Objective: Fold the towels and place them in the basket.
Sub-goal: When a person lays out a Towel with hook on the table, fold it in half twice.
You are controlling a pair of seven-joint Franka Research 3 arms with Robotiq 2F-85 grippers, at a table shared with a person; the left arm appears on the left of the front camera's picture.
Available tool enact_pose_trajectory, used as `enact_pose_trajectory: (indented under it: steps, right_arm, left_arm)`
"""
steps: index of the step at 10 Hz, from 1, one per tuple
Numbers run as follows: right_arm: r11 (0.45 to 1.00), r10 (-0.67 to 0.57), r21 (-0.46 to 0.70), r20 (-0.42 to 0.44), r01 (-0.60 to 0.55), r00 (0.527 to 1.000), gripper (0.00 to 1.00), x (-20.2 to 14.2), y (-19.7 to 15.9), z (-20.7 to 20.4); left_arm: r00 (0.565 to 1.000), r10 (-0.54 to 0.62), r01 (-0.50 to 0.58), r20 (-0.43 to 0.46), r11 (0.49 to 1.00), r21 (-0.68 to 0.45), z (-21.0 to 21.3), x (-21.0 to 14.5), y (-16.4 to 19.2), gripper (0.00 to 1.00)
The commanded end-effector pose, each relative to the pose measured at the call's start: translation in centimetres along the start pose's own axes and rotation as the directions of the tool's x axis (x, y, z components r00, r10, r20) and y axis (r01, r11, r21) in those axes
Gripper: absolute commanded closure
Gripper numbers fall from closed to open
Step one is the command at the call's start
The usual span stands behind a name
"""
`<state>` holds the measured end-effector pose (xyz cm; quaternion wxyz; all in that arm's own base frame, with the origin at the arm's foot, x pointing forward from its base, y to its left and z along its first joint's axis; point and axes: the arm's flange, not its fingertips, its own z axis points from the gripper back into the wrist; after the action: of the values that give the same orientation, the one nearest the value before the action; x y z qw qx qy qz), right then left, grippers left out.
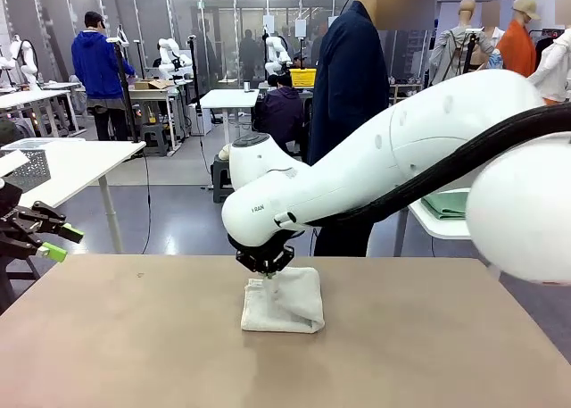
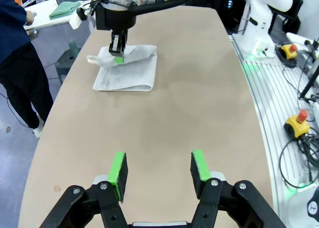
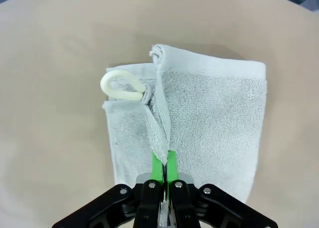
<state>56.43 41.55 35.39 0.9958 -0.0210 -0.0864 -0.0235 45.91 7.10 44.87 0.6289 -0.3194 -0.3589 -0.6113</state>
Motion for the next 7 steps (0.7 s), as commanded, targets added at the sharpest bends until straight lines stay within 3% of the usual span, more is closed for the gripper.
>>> enact_pose_trajectory:
  steps: [1,5,7]
  right_arm:
    - [0.999,-0.045,0.021,-0.016,0.046,0.999,1.00,0.2,1.0,-0.7]
    - [0.996,-0.049,0.071,-0.076,0.054,0.996,1.00,-0.1,2.4,-1.8]
    - [0.995,-0.060,0.081,-0.068,0.066,0.996,1.00,0.0,2.5,-2.3]
  left_arm:
    - [1.000,-0.002,0.002,0.002,1.000,0.008,0.0,0.1,-0.3,0.34]
    - [1.000,-0.002,0.002,0.002,1.000,0.008,0.0,0.1,-0.3,0.34]
    - [1.000,-0.002,0.002,0.002,1.000,0.008,0.0,0.1,-0.3,0.34]
